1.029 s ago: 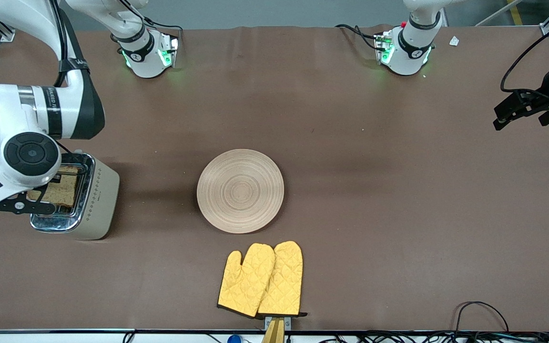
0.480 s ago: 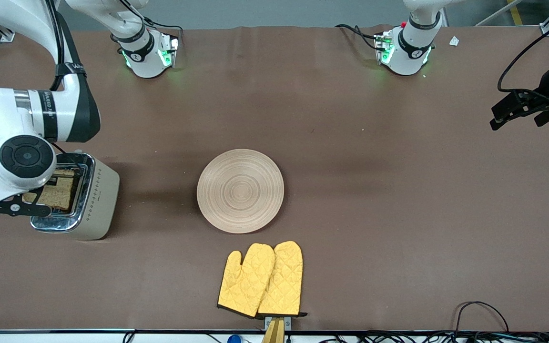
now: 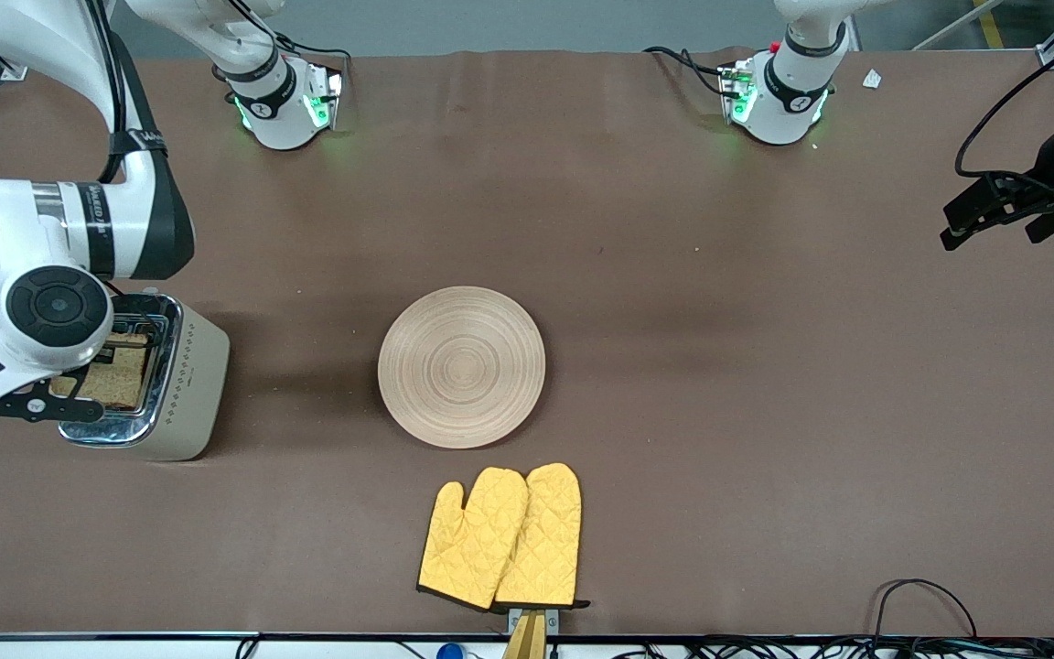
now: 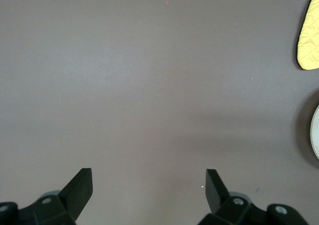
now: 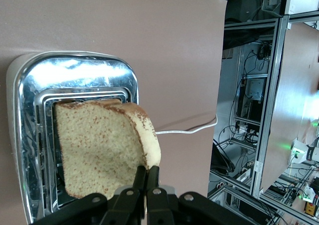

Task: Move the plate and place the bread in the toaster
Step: 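Lower the bread slice into the toaster slot with the right gripper, then open the right gripper and raise it away from the toaster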

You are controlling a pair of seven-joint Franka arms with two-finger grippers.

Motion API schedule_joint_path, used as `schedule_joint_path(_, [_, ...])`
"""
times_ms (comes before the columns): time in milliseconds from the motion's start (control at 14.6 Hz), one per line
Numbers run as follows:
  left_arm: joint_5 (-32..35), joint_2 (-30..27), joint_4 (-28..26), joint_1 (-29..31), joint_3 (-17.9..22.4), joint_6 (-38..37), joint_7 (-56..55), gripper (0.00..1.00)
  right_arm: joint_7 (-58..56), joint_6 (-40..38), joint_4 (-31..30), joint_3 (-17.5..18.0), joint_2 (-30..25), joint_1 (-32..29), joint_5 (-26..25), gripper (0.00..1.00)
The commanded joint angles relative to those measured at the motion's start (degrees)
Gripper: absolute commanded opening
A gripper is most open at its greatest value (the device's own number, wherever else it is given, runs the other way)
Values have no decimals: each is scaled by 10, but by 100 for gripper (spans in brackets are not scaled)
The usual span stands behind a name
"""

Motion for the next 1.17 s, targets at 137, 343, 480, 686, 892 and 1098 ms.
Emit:
schedule_joint_path(137, [-11, -12, -12, 4, 1, 9, 7, 100, 7, 9, -2, 3, 14, 0, -15, 27])
schedule_joint_path(343, [-11, -12, -12, 4, 1, 9, 7, 100, 19, 6, 5, 4, 19, 6, -6, 100])
schedule_joint_path(480, [-11, -11, -12, 4, 1, 9, 7, 100, 22, -3, 20, 5, 19, 7, 18, 100])
schedule_joint_path(686, [-7, -9, -9, 4, 1, 10, 7, 100, 13, -46, 88, 4, 19, 3, 108, 100])
schedule_joint_path(892, [-6, -7, -9, 3, 0, 11, 7, 100, -6, -82, 119, 4, -2, -1, 188, 100])
schedule_joint_path(1098, [-5, -8, 4, 3, 0, 5, 6, 100, -27, -102, 121, 3, -57, -37, 305, 100])
